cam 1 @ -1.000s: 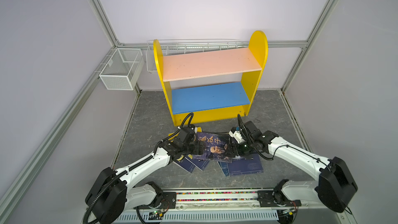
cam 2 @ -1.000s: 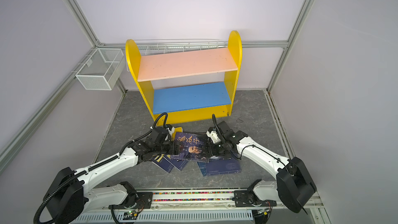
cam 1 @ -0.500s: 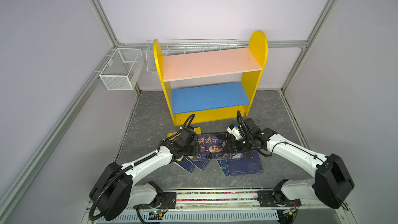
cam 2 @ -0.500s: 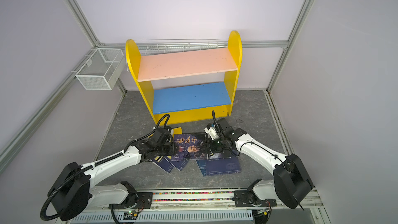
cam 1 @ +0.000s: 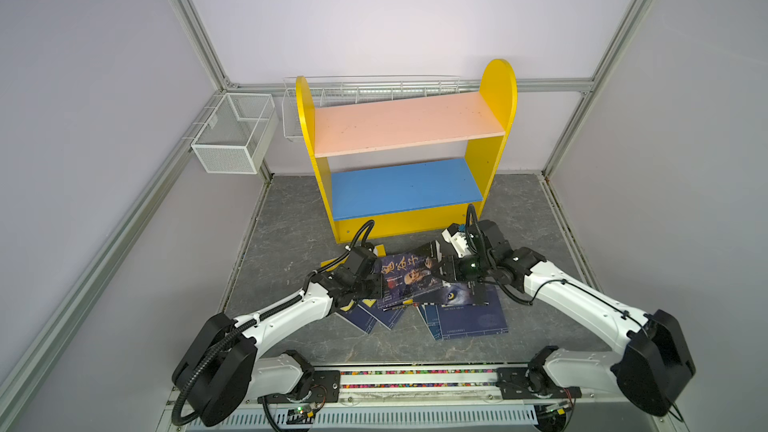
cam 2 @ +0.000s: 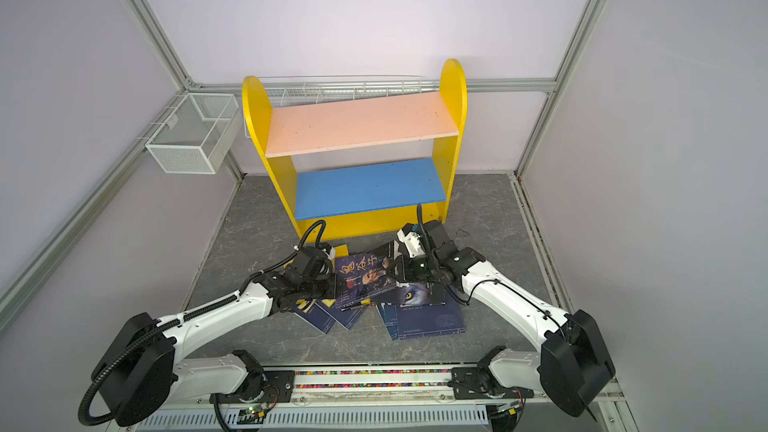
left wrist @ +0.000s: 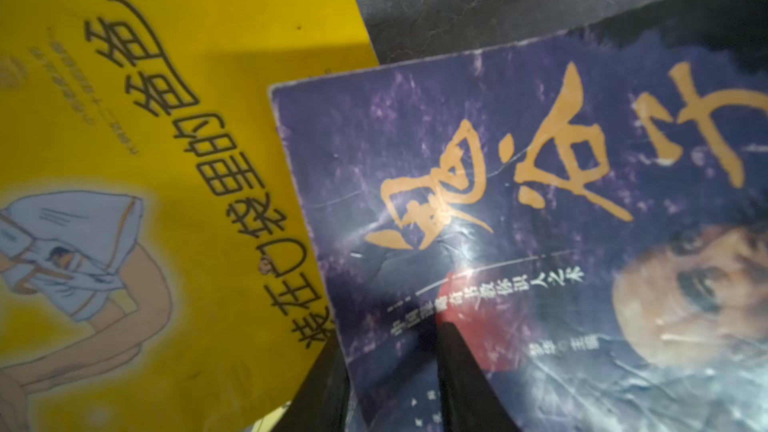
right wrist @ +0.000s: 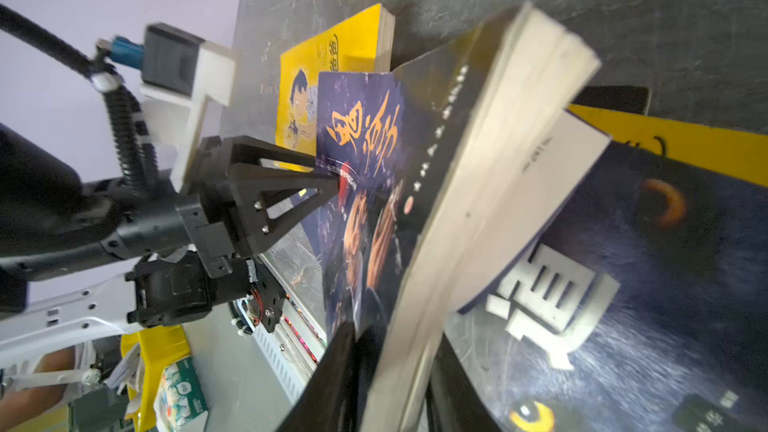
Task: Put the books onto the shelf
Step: 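Lift the purple book with the right gripper while the left draws back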
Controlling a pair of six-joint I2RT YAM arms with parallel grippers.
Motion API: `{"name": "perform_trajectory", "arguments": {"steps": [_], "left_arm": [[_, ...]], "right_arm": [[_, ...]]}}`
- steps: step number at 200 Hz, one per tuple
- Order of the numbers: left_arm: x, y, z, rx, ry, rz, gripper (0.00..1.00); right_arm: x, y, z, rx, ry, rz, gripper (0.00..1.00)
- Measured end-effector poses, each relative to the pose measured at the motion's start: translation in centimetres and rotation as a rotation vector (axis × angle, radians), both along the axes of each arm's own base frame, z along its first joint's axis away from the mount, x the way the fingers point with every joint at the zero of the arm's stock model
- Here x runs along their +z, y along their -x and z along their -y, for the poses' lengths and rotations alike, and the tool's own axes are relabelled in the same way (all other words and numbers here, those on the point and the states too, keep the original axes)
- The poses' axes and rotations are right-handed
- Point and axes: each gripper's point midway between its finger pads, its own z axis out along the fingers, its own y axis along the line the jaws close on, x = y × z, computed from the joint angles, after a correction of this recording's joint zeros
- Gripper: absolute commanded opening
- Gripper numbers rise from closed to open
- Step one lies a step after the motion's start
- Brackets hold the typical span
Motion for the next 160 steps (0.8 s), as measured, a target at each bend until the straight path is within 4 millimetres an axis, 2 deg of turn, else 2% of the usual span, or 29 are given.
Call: {"name": "perform_trajectory", "arguments": {"steps": [39, 69, 85, 101, 118, 138, 160], "left_arm": [[0.7, 0.4, -0.2, -0.013, 0.022, 0.029, 0.36], [1.2, 0.6, -0.4, -0.019, 0.035, 0.049, 0.40], [1.6, 0.6, -0.6, -0.009, 0.039, 0.065, 0.40], [2.4, 0.3, -1.1, 0.027, 0.040, 0.096, 0.57], [4.3, -0.5, -2.0, 0.111, 0.062, 0.162, 0.76], [7.5, -1.5, -4.0, 0.243, 0.100, 0.268, 0.85], [10.6, -2.0, -7.7, 0.465, 0.153, 0.353, 0.87]], "right_arm": [[1.4, -0.8, -0.6, -0.016, -0.069, 0.056, 0.31], [2.3, -1.3, -1.1, -0.027, -0.109, 0.076, 0.08], [2.5, -1.4, -1.2, -0.025, -0.119, 0.081, 0.07], [2.7, -1.5, -1.3, -0.027, -0.128, 0.086, 0.07], [2.9, -1.5, -1.3, -0.024, -0.136, 0.088, 0.07], [3.3, -1.8, -0.9, -0.039, -0.147, 0.086, 0.07], [4.4, -3.3, 0.3, -0.090, -0.170, 0.097, 0.07]]}}
